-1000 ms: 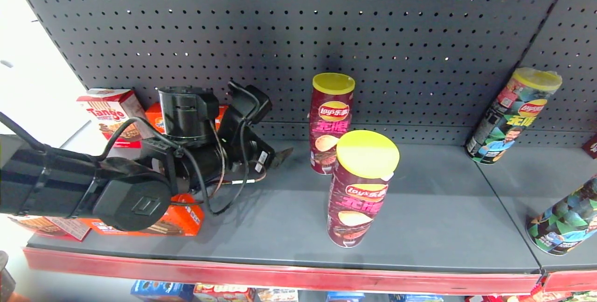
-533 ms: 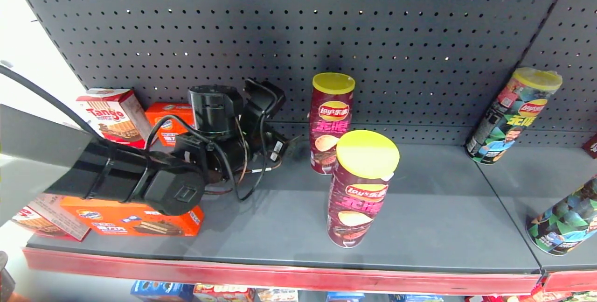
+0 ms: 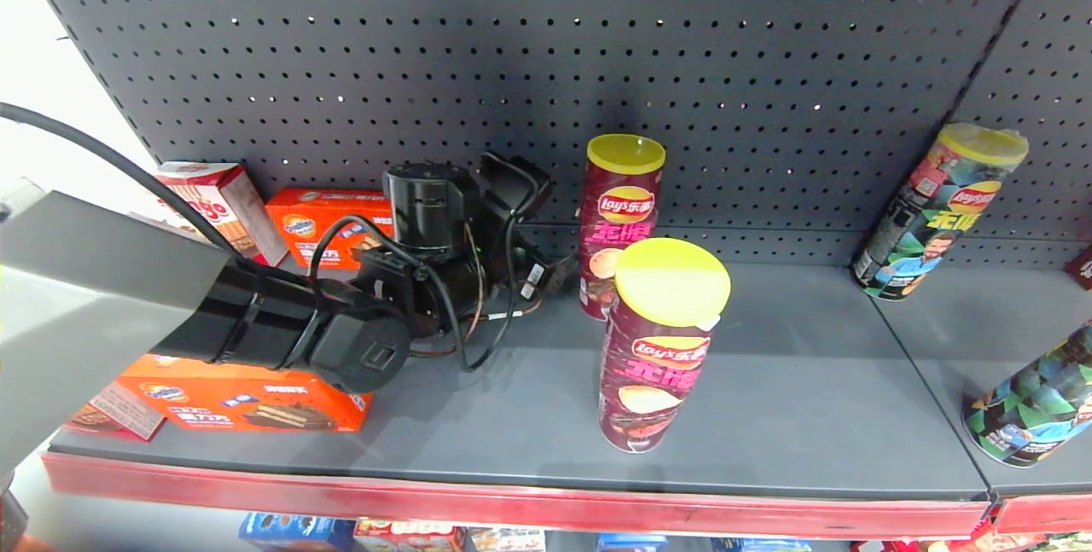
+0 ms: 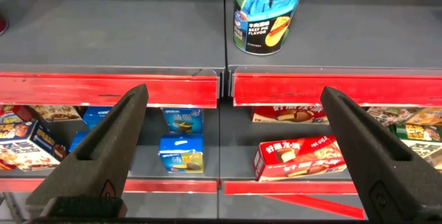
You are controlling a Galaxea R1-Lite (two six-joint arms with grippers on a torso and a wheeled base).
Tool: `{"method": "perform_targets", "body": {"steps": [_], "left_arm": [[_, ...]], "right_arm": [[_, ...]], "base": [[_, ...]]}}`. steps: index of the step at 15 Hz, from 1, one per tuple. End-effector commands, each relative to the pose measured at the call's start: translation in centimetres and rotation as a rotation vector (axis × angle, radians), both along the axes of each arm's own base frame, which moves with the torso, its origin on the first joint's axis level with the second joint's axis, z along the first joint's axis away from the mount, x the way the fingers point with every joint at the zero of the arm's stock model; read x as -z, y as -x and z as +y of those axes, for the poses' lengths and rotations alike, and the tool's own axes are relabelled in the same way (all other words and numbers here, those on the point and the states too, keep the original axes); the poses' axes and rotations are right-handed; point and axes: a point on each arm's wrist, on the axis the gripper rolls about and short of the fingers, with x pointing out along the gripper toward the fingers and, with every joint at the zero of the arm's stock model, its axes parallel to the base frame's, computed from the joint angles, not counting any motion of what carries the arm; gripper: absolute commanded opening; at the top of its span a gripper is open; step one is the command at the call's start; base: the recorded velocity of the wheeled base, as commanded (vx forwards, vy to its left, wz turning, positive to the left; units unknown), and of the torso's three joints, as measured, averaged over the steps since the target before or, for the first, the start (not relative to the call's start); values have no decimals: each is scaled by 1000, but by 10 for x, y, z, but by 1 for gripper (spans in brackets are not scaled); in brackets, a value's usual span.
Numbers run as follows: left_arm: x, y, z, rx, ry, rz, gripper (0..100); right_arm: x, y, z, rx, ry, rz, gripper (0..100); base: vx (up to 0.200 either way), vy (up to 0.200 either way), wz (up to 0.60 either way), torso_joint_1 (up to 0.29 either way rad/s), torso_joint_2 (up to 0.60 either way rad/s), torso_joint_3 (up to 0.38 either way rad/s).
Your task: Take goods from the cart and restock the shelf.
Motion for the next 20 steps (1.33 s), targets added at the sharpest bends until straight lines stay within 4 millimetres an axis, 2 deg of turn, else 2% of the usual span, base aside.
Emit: {"method": "perform_targets", "body": {"steps": [1, 4, 6, 7, 8, 9, 12, 14, 17, 20], "left_arm": [[2, -1, -1, 2, -3, 5, 100], [-4, 2, 5, -17, 4, -10, 100], [-29, 13, 14, -58, 28, -63, 100], [-44, 30, 24, -78, 41, -85, 100], [-48, 39, 29, -87, 45, -90, 100], [-55, 58, 40, -99, 65, -104, 100], [-54, 109, 68, -102, 166, -120, 100], [-53, 129, 79, -96, 175, -140, 100], [-61, 138, 84, -97, 172, -161, 100], [-50, 146, 89, -129, 128, -143, 100]], "right_arm": [[0, 0, 0, 0, 0, 1, 100], [0, 0, 0, 0, 0, 1, 100], [0, 0, 0, 0, 0, 1, 100], [0, 0, 0, 0, 0, 1, 100], [0, 0, 0, 0, 0, 1, 100], [0, 0, 0, 0, 0, 1, 100], [0, 0, 0, 0, 0, 1, 100], [0, 0, 0, 0, 0, 1, 100], [0, 0, 0, -3, 3, 2, 100], [0, 0, 0, 0, 3, 6, 100]], "base": [[0, 0, 0, 0, 0, 0], [0, 0, 0, 0, 0, 0], [0, 0, 0, 0, 0, 0], [0, 0, 0, 0, 0, 0], [0, 0, 0, 0, 0, 0], [0, 0, 0, 0, 0, 0], [0, 0, 0, 0, 0, 0], [0, 0, 0, 0, 0, 0], [0, 0, 0, 0, 0, 0], [0, 0, 0, 0, 0, 0]]}}
